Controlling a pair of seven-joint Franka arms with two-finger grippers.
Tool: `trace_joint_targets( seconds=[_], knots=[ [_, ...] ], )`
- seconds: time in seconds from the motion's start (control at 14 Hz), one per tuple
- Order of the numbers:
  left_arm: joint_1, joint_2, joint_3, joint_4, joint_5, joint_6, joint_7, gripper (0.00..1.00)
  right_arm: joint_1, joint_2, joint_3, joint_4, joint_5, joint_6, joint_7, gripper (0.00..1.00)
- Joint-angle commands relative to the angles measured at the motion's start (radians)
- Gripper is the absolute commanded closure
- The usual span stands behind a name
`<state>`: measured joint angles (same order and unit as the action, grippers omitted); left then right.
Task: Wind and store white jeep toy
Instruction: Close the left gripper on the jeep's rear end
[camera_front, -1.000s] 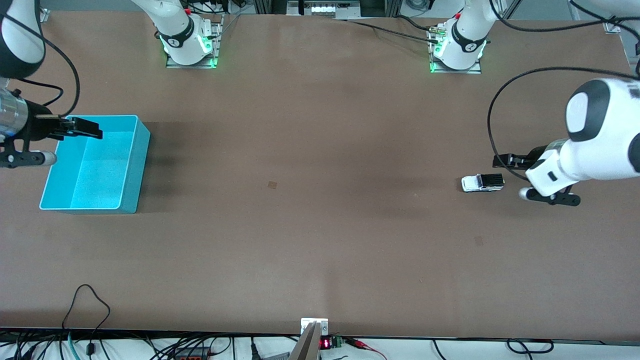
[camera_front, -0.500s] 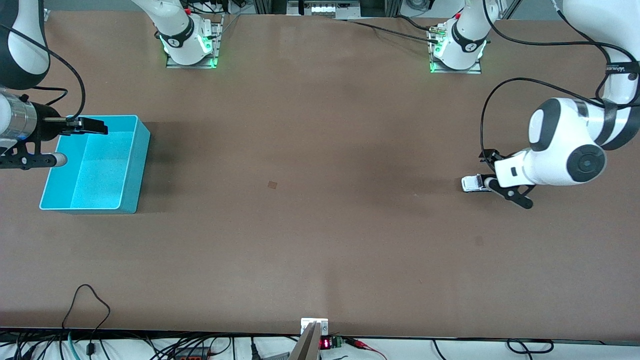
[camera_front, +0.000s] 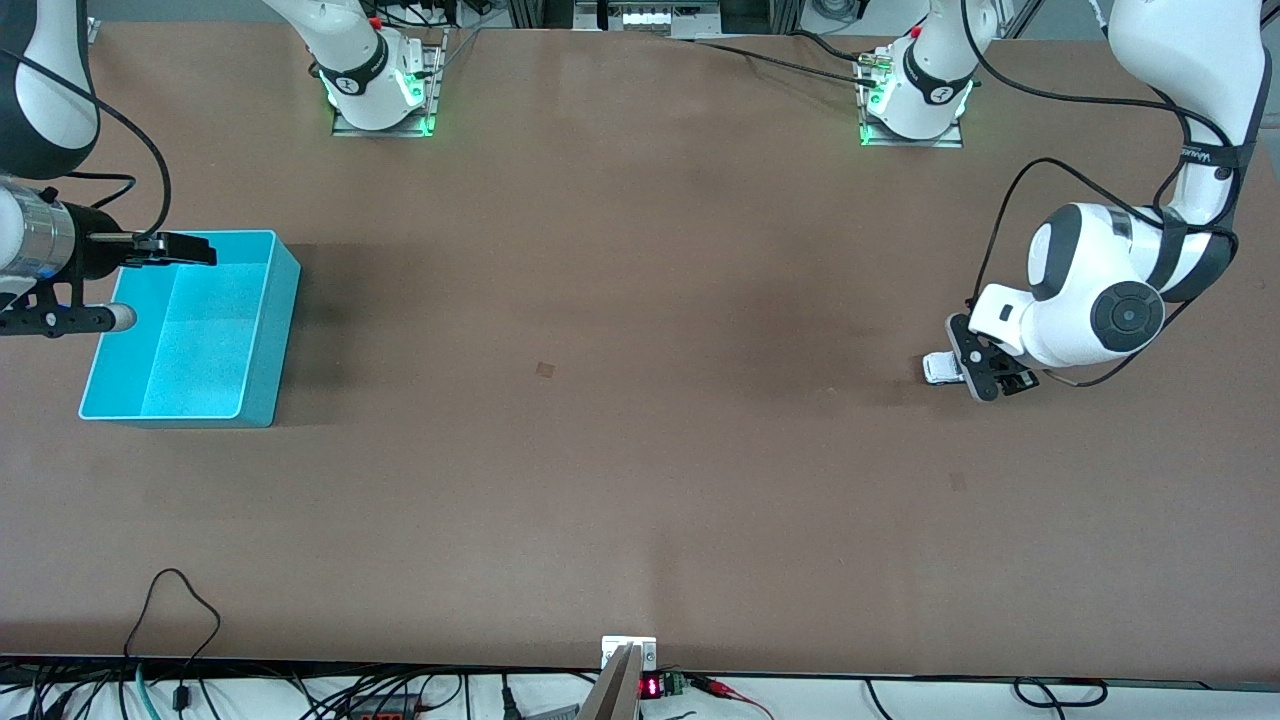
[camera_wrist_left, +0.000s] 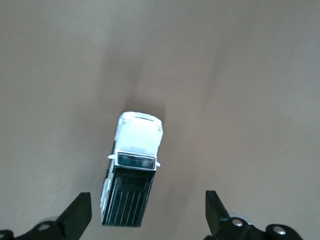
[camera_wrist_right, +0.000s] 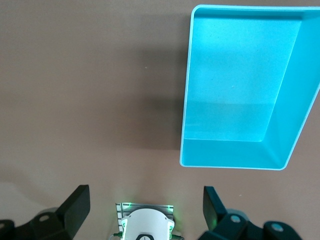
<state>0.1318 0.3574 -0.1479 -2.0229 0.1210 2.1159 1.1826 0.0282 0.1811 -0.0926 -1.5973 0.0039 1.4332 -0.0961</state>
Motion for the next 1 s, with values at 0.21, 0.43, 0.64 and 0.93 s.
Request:
trace_joint_targets(
  seconds=[0.21,0.43,0.64,0.93],
  knots=[
    [0.055,0.043,-0.018,-0.013,0.022,0.12,0.308,0.0,-0.005,-0.008,0.002,0.003,-0.001,-0.017,0.004,0.0],
    [0.075,0.048,-0.025,-0.052,0.019,0.191,0.4,0.0,-0.005,-0.008,0.001,0.003,0.002,-0.022,0.009,0.0],
    [0.078,0.048,-0.025,-0.077,0.017,0.194,0.396,0.0,-0.004,-0.008,0.002,0.003,0.004,-0.028,0.009,0.0],
    [0.095,0.048,-0.025,-0.105,0.016,0.208,0.394,0.0,-0.004,-0.008,0.002,0.003,0.005,-0.028,0.009,0.0]
  ],
)
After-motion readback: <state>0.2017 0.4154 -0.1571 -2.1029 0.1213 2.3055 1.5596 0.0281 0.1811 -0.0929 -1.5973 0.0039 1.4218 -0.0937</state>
